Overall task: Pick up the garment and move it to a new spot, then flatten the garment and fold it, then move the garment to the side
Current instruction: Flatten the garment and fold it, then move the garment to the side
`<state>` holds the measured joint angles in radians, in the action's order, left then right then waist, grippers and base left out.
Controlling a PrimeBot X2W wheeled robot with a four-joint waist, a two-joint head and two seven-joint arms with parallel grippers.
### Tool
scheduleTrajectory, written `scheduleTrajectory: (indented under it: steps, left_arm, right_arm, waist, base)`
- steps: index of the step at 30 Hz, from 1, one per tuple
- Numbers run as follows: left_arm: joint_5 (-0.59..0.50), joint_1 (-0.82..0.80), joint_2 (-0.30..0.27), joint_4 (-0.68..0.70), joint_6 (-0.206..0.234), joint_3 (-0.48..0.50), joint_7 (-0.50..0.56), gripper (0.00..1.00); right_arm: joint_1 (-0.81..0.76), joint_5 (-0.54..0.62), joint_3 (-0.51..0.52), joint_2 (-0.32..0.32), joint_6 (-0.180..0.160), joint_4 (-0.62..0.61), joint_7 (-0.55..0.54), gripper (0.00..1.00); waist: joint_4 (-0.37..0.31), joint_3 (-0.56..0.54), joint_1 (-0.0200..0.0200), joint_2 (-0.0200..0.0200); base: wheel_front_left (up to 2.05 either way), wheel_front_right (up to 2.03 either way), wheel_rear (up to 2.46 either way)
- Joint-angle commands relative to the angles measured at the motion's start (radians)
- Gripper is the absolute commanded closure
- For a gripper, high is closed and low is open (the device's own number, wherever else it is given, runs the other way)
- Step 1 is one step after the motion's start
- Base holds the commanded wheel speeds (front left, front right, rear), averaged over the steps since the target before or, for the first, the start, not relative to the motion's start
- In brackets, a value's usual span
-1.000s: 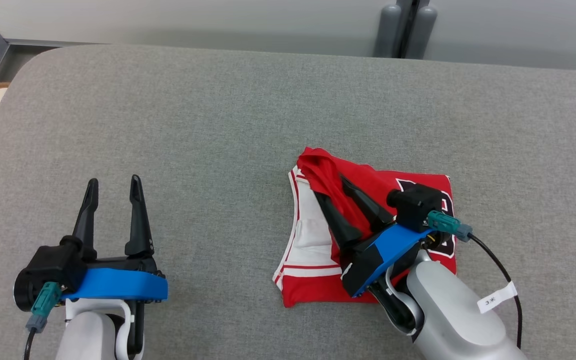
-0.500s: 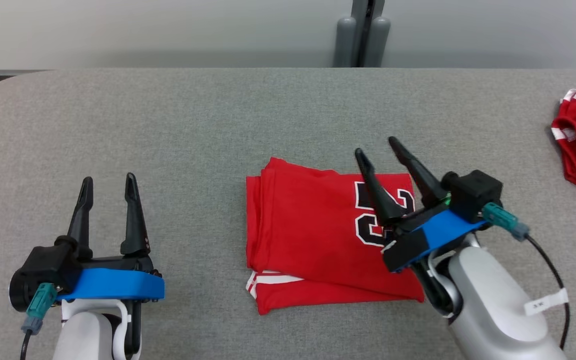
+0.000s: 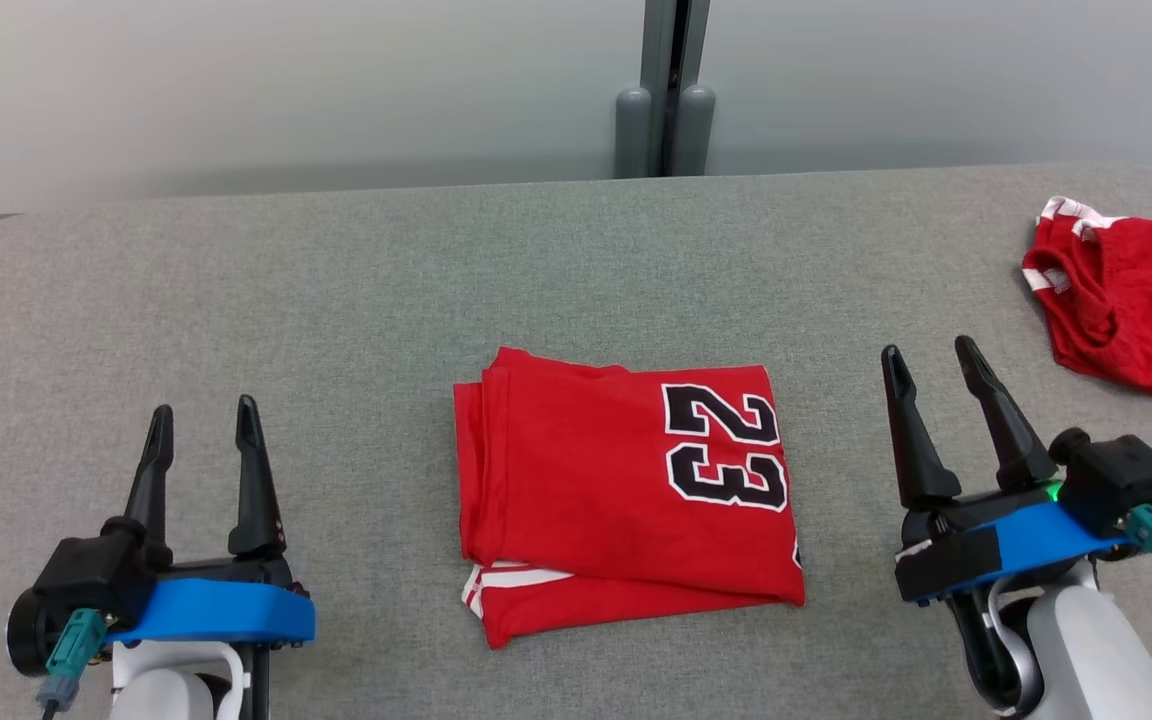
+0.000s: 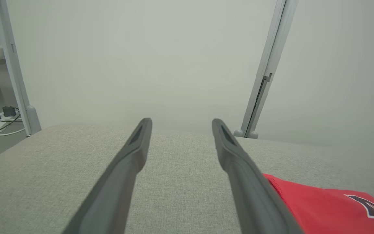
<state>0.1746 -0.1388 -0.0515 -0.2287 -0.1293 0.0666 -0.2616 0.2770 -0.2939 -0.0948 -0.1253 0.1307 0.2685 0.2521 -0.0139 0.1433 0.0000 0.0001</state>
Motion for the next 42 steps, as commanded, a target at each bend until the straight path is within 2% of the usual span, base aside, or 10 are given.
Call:
scheduleTrajectory:
  steps: [1, 15, 37, 42]
  left_arm:
    - [-0.006, 0.014, 0.001, -0.003, -0.002, 0.008, -0.004, 0.0]
    - [-0.044, 0.073, 0.001, 0.003, 0.013, 0.0, -0.004, 0.0]
    - [-0.048, 0.088, -0.001, 0.022, 0.03, -0.021, -0.004, 0.0]
    - [-0.045, 0.079, -0.002, 0.022, 0.031, -0.022, -0.004, 0.0]
  right_arm:
    - [-0.034, 0.01, 0.009, 0.008, 0.0, -0.019, -0.008, 0.0]
    - [-0.183, 0.094, 0.1, 0.058, 0.0, -0.155, -0.064, 0.0]
    - [-0.217, 0.113, 0.117, 0.075, 0.0, -0.176, -0.104, 0.0]
    - [-0.207, 0.127, 0.158, 0.074, 0.0, -0.161, -0.109, 0.0]
  waist:
    - [-0.004, -0.008, 0.0, -0.0001]
    - [0.019, -0.044, 0.0, -0.0001]
    - [0.024, -0.047, 0.0, -0.0001]
    - [0.027, -0.042, 0.0, -0.0001]
  base:
    - [0.0, 0.0, 0.0]
    - [0.0, 0.0, 0.0]
    - [0.0, 0.0, 0.0]
    - [0.0, 0.0, 0.0]
